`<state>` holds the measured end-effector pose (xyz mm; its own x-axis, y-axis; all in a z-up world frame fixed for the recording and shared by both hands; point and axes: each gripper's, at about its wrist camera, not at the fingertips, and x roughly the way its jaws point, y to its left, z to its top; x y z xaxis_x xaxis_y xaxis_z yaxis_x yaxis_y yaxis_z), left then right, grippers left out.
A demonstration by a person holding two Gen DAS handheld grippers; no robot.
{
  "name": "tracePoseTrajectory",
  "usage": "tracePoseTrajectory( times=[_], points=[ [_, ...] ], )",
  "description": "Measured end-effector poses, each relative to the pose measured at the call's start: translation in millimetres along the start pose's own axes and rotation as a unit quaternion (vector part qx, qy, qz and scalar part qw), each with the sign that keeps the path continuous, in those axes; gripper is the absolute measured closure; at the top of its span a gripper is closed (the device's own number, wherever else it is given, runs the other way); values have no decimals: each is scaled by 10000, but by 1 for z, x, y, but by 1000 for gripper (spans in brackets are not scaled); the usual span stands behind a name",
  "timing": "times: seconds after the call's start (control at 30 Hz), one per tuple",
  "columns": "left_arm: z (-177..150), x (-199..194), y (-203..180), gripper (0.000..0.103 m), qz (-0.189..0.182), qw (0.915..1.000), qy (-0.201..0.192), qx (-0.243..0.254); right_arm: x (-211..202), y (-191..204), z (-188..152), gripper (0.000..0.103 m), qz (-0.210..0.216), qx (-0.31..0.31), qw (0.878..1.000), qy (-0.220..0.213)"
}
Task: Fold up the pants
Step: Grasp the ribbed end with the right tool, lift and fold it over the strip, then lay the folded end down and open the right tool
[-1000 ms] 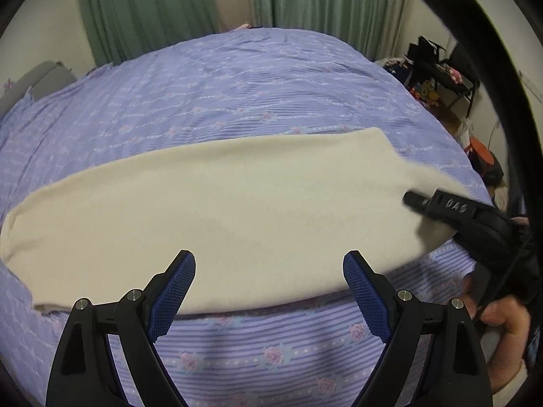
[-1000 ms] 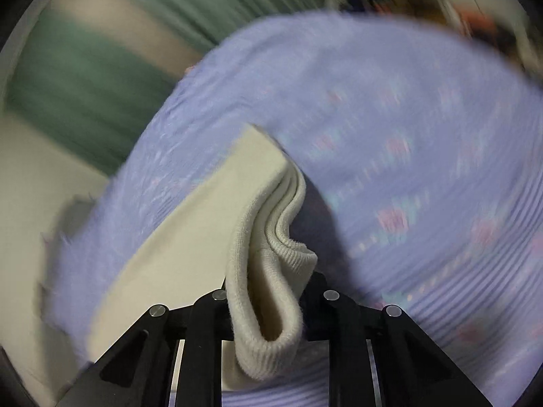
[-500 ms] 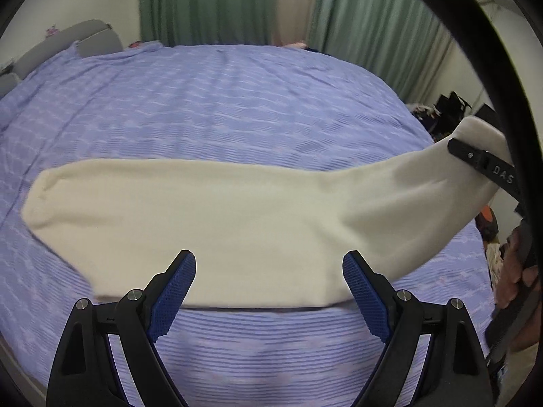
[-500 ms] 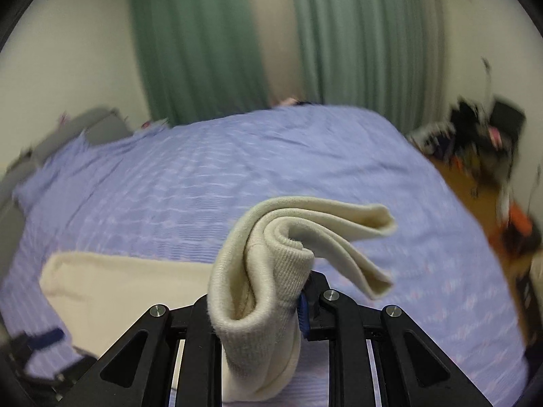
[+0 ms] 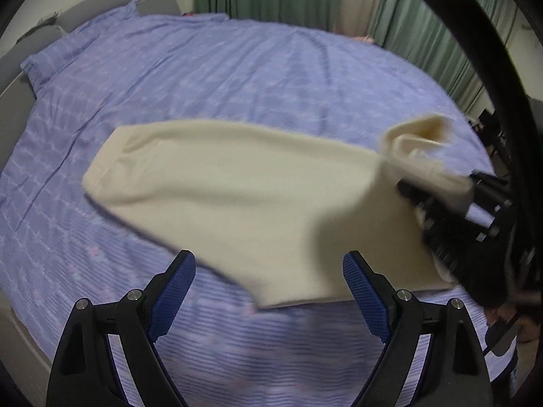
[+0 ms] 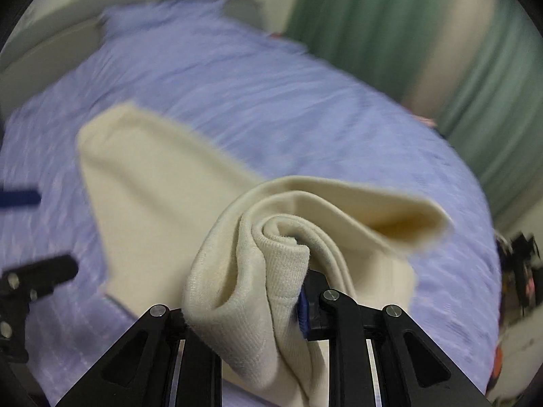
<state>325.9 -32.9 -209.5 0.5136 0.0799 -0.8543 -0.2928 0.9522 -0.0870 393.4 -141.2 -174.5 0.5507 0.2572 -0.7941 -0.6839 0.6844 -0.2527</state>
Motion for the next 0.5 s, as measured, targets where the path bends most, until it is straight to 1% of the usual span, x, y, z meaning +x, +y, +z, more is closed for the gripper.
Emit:
tracePoseTrajectory(
  times=[0.03, 0.1, 0.2, 0.27, 0.3, 0.33, 0.37, 0.4, 0.43, 0.47, 0.5],
  points=[
    [0, 6, 1, 14, 44, 10000, 52, 5, 18, 20, -1, 82, 84, -162, 9996, 199],
    [-6, 18, 19, 14, 128, 9998, 165, 37, 42, 42, -9, 82, 214, -321, 9981, 471],
    [-7, 35, 40, 14, 268, 9993, 251, 91, 65, 63, -22, 81, 281, -403, 9956, 796],
    [-6, 43, 49, 14, 381, 9988, 258, 145, 75, 69, -30, 77, 240, -454, 9947, 893],
    [-5, 43, 52, 14, 429, 9987, 230, 176, 78, 71, -34, 74, 288, -403, 9946, 918],
    [-4, 44, 55, 14, 466, 9985, 200, 218, 78, 72, -35, 65, 354, -354, 9945, 924],
    [-1, 44, 57, 14, 516, 9981, 159, 303, 78, 71, -36, 61, 439, -323, 9943, 917],
    [1, 43, 58, 14, 550, 9977, 118, 381, 75, 73, -33, 51, 672, -271, 9938, 848],
    [4, 42, 58, 14, 590, 9971, 66, 468, 68, 75, -34, 44, 856, -226, 9932, 753],
    [7, 39, 57, 14, 650, 9960, -18, 607, 61, 75, -31, 42, 924, -211, 9932, 678],
    [11, 38, 56, 14, 672, 9952, -77, 704, 49, 76, -31, 41, 1047, -160, 9931, 507]
  ],
)
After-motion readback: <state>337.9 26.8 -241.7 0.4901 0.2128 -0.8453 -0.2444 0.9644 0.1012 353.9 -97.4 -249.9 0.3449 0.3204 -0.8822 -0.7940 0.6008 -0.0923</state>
